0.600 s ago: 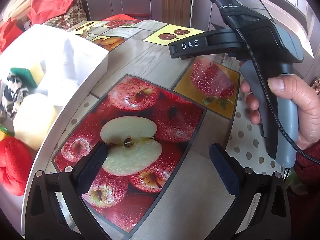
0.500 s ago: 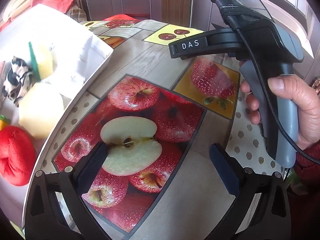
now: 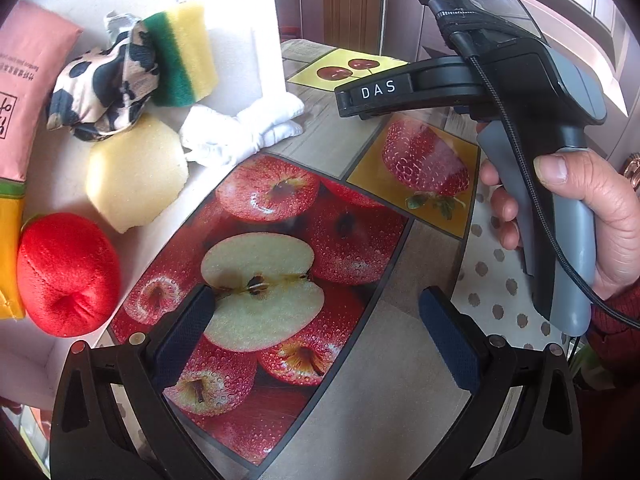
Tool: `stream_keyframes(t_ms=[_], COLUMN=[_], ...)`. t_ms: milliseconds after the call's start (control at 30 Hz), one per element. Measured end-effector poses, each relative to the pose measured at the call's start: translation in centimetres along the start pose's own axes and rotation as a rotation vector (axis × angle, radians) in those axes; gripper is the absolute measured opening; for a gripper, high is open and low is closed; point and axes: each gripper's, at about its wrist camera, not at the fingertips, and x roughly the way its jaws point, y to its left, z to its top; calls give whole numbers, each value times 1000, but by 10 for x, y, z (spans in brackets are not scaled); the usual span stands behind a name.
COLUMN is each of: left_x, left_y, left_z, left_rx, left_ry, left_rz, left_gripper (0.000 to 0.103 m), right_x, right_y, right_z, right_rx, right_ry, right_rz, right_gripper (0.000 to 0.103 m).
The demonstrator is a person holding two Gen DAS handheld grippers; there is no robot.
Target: Organize soft objects
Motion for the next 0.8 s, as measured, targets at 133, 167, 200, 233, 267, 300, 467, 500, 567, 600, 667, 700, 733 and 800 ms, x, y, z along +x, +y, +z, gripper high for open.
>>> stream_keyframes(t_ms=[133,167,200,233,267,300,467,500,567,600,667,700,733,800], left_x=[0,0,0,0,0,0,0,0,1,4,5,6,6,5], left_y=[0,0,0,0,0,0,0,0,0,-7,-9,-9,-9,-8], left_z=[0,0,0,0,0,0,2,2,3,5,6,6,6,6], left_rx=[0,0,0,0,1,-1,0,0,0,0,0,0,0,0], left_ry=[0,0,0,0,0,0,0,0,0,0,0,0,0,0], left_rz=[0,0,0,0,1,-1,-1,-1,-1,-1,-1,-1,-1,-1], left_gripper=[102,102,102,102,102,102,102,102,102,102,102,102,102,102], right_x=[1,1,2,2,2,2,1,1,1,1,1,2,2,2], right_y=[3,3,4,4,4,5,5,5,5,6,8,9,9,10], right_z=[1,1,2,2,2,2,2,2,2,2,2,2,2,2], right_rx=[-3,-3,-5,-5,-6,-6,-8,-7,-8,-8,-12,-12,-13,-13], right_ry=[-2,-2,-2,-2,-2,-3,-3,-3,-3,-4,-5,-6,-7,-7], right_rz=[3,4,4,4,4,3,2,3,2,3,3,3,3,3], right_gripper=[103,103,103,103,103,103,103,103,103,103,103,103,103,103])
